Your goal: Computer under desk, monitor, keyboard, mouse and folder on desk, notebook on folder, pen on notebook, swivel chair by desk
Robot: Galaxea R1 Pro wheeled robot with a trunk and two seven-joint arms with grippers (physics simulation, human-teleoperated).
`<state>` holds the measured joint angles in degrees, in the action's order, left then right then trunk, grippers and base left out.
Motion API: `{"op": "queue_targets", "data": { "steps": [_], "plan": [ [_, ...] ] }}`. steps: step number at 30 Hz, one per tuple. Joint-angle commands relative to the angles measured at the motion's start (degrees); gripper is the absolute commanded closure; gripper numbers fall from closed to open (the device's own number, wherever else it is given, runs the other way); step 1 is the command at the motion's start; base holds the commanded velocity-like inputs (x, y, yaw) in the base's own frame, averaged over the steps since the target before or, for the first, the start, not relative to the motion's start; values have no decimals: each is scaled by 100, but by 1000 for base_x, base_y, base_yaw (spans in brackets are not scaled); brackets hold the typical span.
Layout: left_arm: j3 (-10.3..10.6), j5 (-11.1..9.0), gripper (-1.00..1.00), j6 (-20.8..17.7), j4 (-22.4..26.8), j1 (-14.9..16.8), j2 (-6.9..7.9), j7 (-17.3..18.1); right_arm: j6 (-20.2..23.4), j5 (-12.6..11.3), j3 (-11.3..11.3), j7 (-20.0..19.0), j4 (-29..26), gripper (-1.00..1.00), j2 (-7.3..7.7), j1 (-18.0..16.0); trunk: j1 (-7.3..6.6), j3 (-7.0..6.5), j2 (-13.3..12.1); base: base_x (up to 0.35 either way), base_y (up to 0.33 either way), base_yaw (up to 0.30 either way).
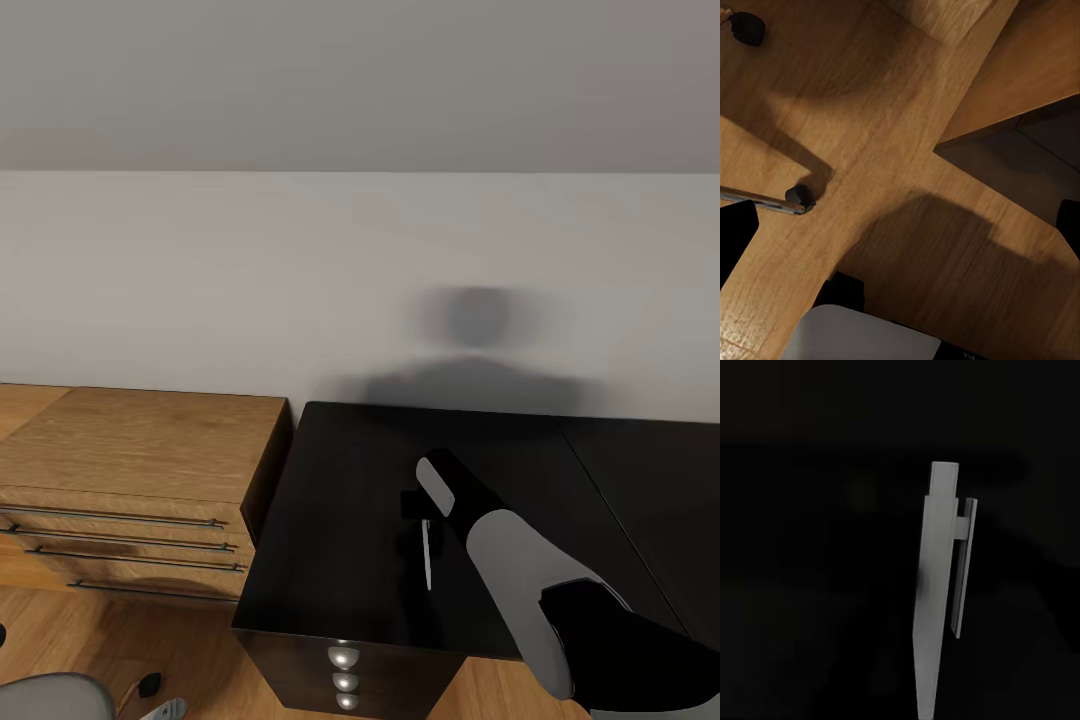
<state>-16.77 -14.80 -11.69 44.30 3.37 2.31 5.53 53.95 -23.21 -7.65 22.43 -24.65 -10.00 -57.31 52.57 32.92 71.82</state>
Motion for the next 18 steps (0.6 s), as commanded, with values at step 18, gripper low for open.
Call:
{"op": "queue_targets", "data": {
  "steps": [18],
  "plan": [
    [-19, -47, -100, -44, 9, 1, -2, 27, 17, -197, 2, 51, 96, 100, 0, -30, 1, 7, 3, 0, 0, 0]
  ]
}}
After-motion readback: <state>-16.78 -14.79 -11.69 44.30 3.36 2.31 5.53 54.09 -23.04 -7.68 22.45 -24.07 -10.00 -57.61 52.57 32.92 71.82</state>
